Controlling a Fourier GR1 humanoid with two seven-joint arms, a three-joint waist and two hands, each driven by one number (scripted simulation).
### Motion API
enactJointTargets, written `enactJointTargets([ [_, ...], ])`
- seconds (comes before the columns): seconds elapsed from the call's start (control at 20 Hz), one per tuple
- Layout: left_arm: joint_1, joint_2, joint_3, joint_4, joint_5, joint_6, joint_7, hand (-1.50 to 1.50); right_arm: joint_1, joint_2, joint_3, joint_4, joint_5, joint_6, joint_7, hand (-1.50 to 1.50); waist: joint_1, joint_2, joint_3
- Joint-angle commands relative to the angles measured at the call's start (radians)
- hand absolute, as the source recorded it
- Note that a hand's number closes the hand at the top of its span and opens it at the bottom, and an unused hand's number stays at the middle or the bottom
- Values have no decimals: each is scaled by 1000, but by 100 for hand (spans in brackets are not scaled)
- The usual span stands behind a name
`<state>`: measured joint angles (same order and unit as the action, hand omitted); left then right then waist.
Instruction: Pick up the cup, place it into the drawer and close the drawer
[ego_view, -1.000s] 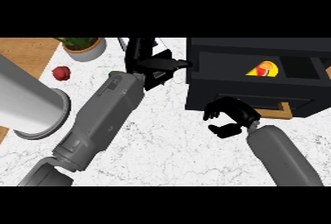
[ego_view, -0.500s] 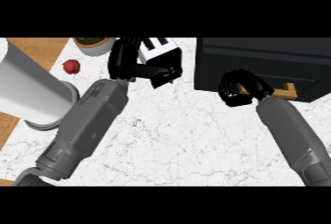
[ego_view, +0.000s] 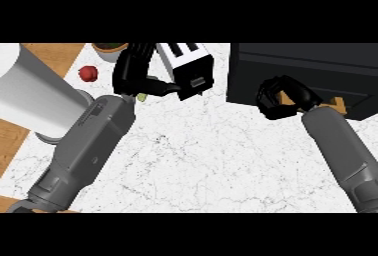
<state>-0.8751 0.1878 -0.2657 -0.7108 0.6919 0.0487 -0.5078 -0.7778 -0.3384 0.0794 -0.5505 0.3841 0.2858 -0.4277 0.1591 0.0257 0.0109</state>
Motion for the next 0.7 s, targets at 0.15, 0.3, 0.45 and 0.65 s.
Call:
enactJointTargets([
  [0.15,26,8,-12,-27,0,-33,9,-150,-170,-117,-97,34,-25,-57,73,150,48,24,-7],
  [0.3,25,23,-6,-45,11,-50,25,-150,-164,-132,-110,20,-48,-28,83,150,61,18,-7],
  [0.45,40,27,-4,-45,13,-59,17,-150,-160,-152,-113,-1,-61,4,79,150,62,23,-8],
  [0.65,62,26,-7,-48,15,-71,14,-150,-157,-162,-118,-23,-76,30,92,150,64,24,-9],
])
